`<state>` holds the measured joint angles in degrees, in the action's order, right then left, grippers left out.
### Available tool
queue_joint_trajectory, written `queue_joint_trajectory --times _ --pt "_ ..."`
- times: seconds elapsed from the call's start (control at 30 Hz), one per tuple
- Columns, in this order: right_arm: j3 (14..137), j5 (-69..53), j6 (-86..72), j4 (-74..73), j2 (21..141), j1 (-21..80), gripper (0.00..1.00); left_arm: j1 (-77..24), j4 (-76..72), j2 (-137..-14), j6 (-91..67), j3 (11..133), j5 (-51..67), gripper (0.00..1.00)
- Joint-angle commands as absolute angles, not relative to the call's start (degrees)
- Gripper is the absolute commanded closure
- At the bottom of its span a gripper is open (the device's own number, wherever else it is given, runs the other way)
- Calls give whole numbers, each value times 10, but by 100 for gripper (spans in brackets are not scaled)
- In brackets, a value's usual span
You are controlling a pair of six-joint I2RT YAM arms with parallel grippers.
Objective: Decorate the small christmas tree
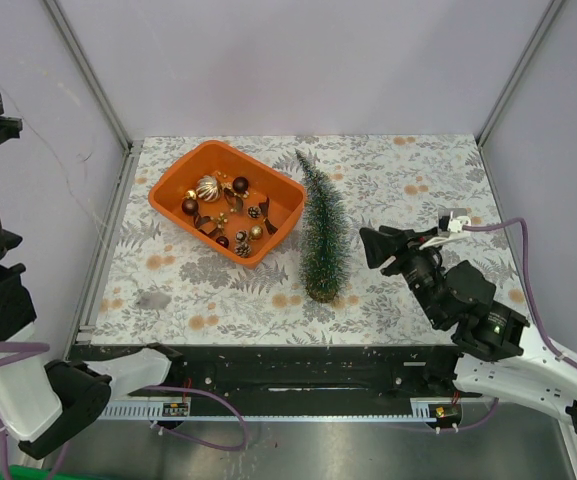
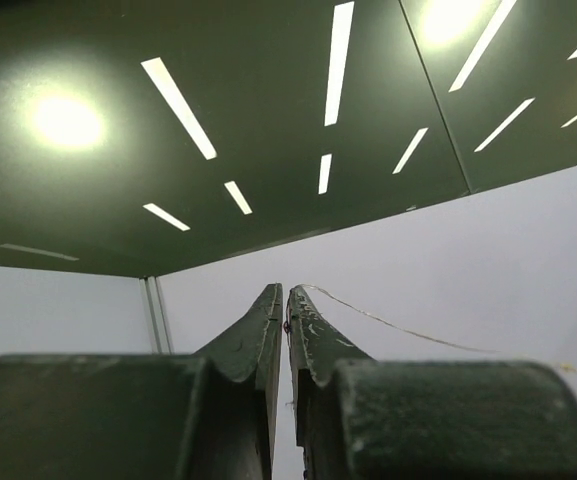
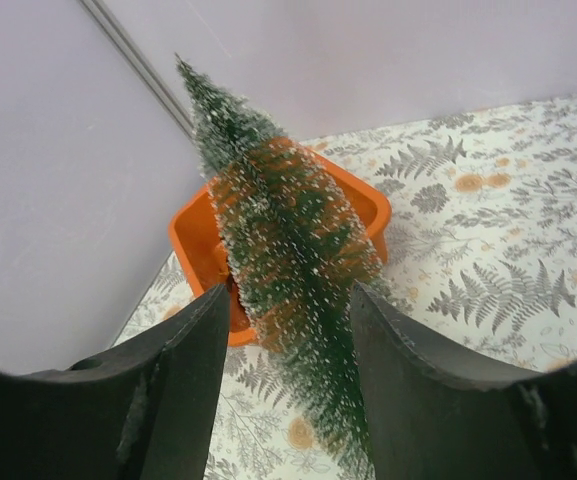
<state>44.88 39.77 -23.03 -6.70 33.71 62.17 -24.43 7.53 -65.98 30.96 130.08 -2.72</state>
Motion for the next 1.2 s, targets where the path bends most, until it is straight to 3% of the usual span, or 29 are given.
queue_joint_trajectory --times 0.0,0.43,0.63,0.9,1.17 --pt "500 367 -190 -28 359 620 39 -246 62 -647 288 1310 21 88" --pt "593 213 -158 18 448 620 26 -246 201 -552 242 1113 150 87" --pt "626 93 -177 43 500 621 18 -246 212 -546 243 1109 150 87" --pt "661 -14 -220 69 562 623 15 -246 222 -545 239 1106 156 87" --pt "668 -48 -226 76 591 637 13 -247 222 -544 239 1101 156 87"
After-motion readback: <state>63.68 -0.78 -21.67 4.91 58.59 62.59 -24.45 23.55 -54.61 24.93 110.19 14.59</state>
